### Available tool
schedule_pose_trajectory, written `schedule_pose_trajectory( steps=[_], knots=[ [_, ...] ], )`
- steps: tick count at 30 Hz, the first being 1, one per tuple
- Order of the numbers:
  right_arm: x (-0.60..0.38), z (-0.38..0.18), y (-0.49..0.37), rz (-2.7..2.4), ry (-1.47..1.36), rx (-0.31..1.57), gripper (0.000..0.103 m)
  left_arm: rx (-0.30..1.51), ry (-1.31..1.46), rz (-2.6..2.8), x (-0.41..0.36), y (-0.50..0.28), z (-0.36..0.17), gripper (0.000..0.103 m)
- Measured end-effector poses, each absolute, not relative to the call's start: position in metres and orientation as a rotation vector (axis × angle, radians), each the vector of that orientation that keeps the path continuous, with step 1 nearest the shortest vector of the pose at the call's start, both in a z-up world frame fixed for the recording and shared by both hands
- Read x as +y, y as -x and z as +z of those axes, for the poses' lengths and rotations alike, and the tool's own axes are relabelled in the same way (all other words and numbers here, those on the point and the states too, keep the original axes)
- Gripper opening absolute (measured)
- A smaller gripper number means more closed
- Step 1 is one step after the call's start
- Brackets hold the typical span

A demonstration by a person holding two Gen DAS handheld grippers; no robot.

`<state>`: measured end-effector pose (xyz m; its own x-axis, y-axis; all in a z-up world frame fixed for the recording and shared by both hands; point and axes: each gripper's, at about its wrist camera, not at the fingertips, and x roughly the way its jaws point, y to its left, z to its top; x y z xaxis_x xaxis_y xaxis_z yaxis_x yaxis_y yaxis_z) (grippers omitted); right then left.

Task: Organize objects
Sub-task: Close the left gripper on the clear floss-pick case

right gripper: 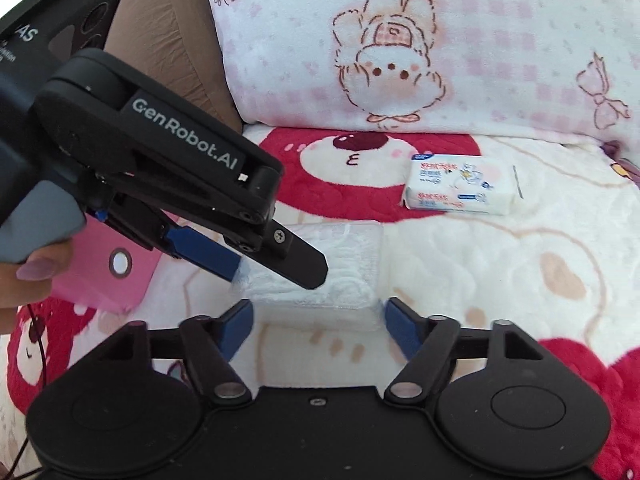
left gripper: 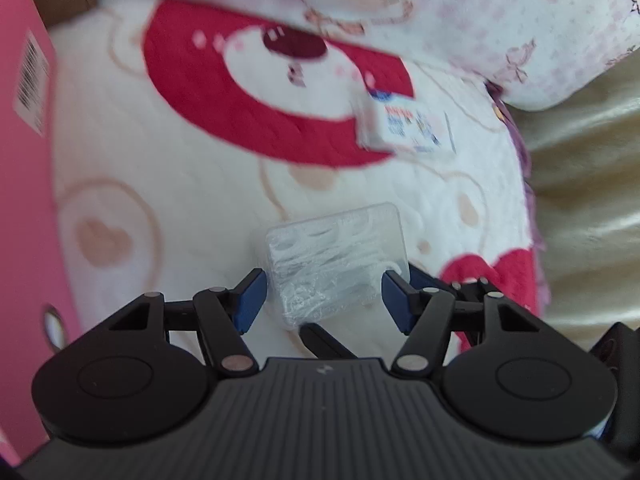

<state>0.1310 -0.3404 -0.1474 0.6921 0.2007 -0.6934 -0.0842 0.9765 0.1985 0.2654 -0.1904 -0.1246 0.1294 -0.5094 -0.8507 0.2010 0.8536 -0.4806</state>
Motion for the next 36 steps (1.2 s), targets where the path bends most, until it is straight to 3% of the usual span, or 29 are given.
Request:
schedule_pose_trajectory(
  steps=[6, 15, 27, 36],
  knots=[
    [-0.339, -0.145, -0.115, 0.155, -0.098, 0.800, 0.086, 1.329, 0.282, -0.519, -0.194, -0.254, -0.130, 0.056],
    [-0.302, -0.152, -0.106, 0.086, 0.179, 0.828, 0.090, 1.286, 0.429, -0.518, -0.179, -0.259, -0.151, 0.060],
    [-0.338, -0.157, -0.127, 0.050, -0.132, 0.798, 0.093, 1.158, 0.221, -0.573, -0.199, -0.236, -0.139, 0.058],
    [-0.321, -0.147, -0.116, 0.051, -0.114, 0.801, 0.093, 1.168, 0.217, -0.562, -0.190, -0.220, -0.133, 0.057]
  ],
)
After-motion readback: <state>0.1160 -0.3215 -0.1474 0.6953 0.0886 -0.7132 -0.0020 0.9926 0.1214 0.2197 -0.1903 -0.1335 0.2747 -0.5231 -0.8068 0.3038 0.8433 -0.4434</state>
